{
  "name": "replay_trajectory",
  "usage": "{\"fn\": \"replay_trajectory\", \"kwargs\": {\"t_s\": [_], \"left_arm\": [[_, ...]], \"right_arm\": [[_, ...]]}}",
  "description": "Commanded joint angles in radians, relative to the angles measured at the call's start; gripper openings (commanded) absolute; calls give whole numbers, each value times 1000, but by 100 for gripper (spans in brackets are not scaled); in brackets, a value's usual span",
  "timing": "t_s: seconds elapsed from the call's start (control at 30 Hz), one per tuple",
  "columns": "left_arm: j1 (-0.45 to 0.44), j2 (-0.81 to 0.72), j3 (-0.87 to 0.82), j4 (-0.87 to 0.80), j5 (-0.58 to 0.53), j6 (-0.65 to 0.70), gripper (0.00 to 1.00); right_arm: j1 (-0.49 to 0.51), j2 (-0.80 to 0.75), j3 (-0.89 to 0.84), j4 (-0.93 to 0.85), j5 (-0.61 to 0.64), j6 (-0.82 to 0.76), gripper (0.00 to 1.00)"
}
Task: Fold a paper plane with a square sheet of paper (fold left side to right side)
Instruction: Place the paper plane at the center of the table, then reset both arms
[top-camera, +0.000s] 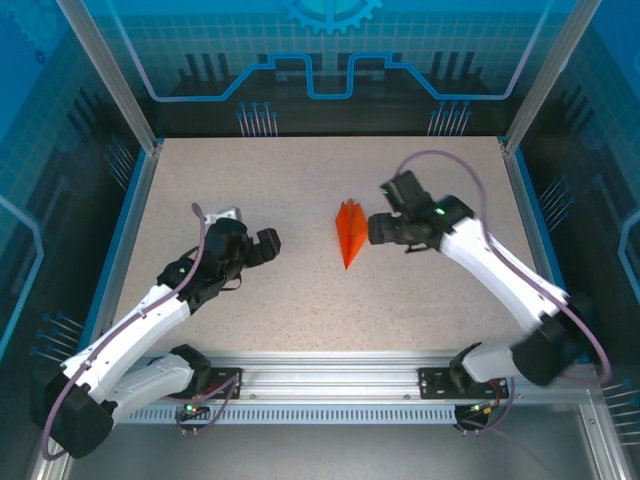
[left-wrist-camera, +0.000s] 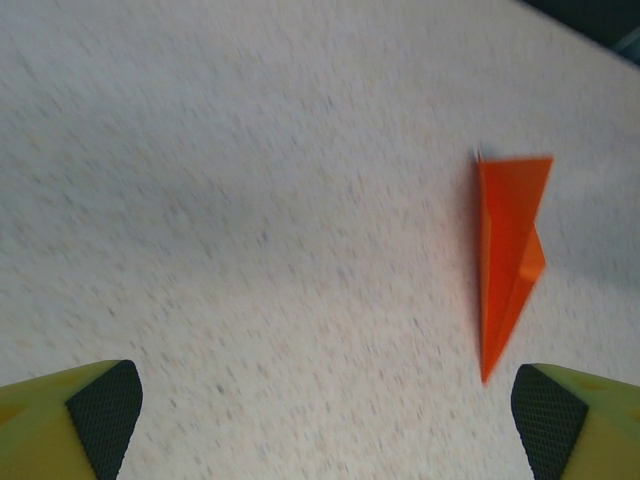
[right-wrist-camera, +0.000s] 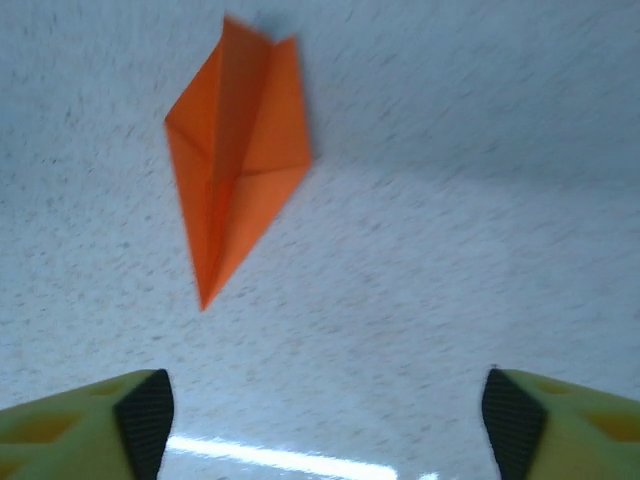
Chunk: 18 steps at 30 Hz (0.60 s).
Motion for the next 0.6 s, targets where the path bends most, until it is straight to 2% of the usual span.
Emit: {"fn": "replay_trajectory", "kwargs": {"t_s": [0.0, 0.1, 0.2, 0.27, 0.33, 0.43, 0.57], "left_arm": [[39, -23, -1, 129, -175, 124, 99], [44, -15, -71, 308, -325, 267, 99], [70, 11, -142, 448, -389, 413, 99], [108, 35, -163, 462, -423, 424, 99], [150, 58, -197, 502, -418, 440, 99], [201, 103, -279, 646, -383, 511, 99], [258, 200, -341, 786, -299, 558, 99]], "right_arm": [[-95, -125, -163, 144, 104, -84, 98], [-200, -246, -314, 273, 124, -140, 100], [-296, -335, -490, 467, 110, -274, 100], [-363, -372, -613, 610, 82, -344, 100], [-435, -382, -716, 748, 34, -367, 100], [-540, -349, -821, 933, -89, -332, 100], [-575, -263, -914, 1194, -131, -360, 100]]}}
